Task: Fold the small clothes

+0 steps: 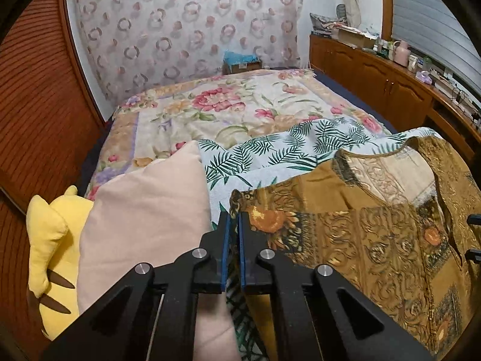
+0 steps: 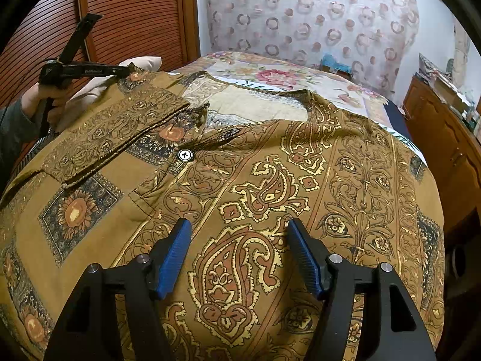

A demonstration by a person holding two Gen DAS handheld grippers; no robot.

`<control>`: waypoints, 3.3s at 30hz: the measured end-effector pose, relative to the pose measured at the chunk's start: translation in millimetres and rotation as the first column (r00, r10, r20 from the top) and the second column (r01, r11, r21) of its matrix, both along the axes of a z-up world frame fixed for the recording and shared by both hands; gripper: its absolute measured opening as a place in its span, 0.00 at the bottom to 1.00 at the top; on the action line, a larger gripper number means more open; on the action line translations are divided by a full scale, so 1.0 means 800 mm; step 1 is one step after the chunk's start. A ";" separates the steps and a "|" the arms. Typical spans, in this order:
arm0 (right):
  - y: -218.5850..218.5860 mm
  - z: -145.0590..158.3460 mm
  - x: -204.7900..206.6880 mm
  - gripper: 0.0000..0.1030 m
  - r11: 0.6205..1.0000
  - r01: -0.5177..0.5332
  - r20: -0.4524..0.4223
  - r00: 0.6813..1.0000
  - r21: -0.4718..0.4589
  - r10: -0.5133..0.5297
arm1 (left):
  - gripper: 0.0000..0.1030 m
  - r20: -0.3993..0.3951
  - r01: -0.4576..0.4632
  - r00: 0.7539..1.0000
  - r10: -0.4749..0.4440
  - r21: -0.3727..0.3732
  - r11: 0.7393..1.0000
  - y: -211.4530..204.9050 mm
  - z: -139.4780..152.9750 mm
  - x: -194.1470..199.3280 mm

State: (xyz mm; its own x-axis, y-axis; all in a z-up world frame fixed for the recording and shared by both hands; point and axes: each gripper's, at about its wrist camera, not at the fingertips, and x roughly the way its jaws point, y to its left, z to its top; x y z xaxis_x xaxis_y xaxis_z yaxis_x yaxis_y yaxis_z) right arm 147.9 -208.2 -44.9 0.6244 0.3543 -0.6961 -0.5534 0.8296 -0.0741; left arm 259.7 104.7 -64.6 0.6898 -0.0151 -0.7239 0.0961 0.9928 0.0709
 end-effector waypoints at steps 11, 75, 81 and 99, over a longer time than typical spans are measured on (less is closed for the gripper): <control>-0.001 0.000 0.001 0.71 1.000 0.004 -0.001 1.000 -0.003 -0.004 | 0.80 0.144 0.117 0.984 -0.104 -0.083 0.990 -0.036 0.047 -0.092; -0.246 0.025 -0.048 0.05 0.953 0.303 0.080 0.950 0.023 -0.303 | 0.80 -0.016 0.249 0.967 -0.253 -0.136 0.959 -0.221 -0.022 -0.199; -0.216 0.073 -0.062 0.04 0.971 0.228 0.217 0.947 0.078 -0.239 | 0.80 -0.069 0.240 0.966 -0.251 -0.135 0.961 -0.222 -0.033 -0.190; -0.148 0.013 -0.062 0.07 0.995 0.089 0.004 0.996 0.040 -0.089 | 0.91 -0.107 0.249 0.962 -0.253 -0.054 0.967 -0.237 -0.039 -0.189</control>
